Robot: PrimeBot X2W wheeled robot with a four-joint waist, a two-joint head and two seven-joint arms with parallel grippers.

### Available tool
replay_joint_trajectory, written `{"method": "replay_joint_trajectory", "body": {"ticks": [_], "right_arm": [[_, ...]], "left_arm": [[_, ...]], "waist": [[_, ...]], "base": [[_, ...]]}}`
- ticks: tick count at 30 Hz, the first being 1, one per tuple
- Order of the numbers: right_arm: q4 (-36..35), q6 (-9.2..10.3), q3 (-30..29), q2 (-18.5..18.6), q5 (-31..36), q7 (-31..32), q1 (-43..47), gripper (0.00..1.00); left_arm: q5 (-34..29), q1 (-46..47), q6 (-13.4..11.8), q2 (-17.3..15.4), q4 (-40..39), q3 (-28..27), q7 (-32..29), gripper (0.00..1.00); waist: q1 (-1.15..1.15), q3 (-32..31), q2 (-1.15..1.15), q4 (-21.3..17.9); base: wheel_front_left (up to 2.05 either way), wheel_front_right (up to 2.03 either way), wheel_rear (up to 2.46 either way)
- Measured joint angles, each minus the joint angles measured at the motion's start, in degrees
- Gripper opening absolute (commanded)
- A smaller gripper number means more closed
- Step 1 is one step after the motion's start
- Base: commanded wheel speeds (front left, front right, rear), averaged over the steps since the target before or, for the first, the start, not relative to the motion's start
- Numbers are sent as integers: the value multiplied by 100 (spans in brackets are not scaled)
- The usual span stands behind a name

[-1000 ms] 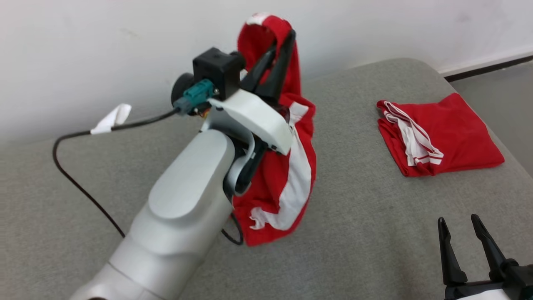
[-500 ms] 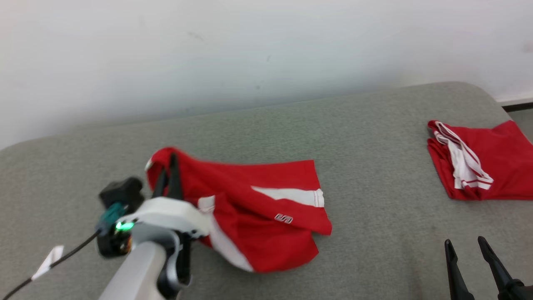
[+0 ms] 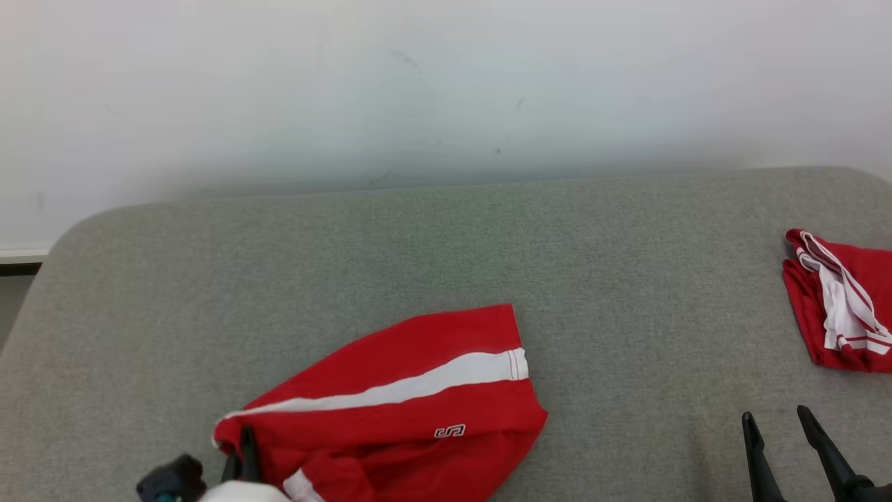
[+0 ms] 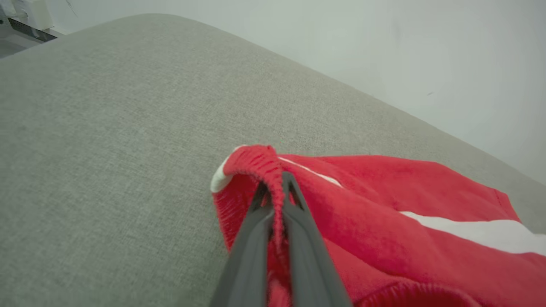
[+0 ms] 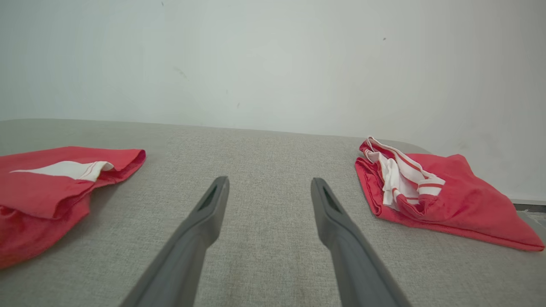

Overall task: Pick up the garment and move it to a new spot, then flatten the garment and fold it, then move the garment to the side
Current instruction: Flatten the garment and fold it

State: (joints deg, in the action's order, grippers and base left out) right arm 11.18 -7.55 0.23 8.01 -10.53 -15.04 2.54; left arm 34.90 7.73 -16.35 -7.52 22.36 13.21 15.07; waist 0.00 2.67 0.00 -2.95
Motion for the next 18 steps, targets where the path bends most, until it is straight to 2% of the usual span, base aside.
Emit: {"method": "replay_joint_trajectory", "body": {"ticks": [4,9,13,14,15,16,18], "right_arm": [[25,0,23,12,0,0,41,100],[48,0,16,7,0,0,102,100],[58,0,-12,-9,0,-1,148,100],[56,0,-27,-15,0,-1,166,100],[55,0,-37,-20,0,0,187,100],[54,0,-40,-23,0,-1,204,100],[54,0,-35,-38,0,0,211,100]], "left_arm": [[9,-317,222,119,112,-100,0,0],[102,-576,711,174,220,19,0,0],[142,-738,839,200,287,68,0,0],[154,-746,880,201,283,71,0,38],[159,-751,911,202,268,81,0,95],[160,-756,951,203,243,83,0,100],[176,-763,989,198,234,122,-19,100]], "waist": [[0,-55,0,60],[0,-137,0,91],[0,-211,0,117],[0,-218,0,127],[0,-222,0,141],[0,-224,0,156],[0,-223,0,185]], "base": [[0,0,0],[0,0,0],[0,0,0],[0,0,0],[0,0,0],[0,0,0],[0,0,0]]}}
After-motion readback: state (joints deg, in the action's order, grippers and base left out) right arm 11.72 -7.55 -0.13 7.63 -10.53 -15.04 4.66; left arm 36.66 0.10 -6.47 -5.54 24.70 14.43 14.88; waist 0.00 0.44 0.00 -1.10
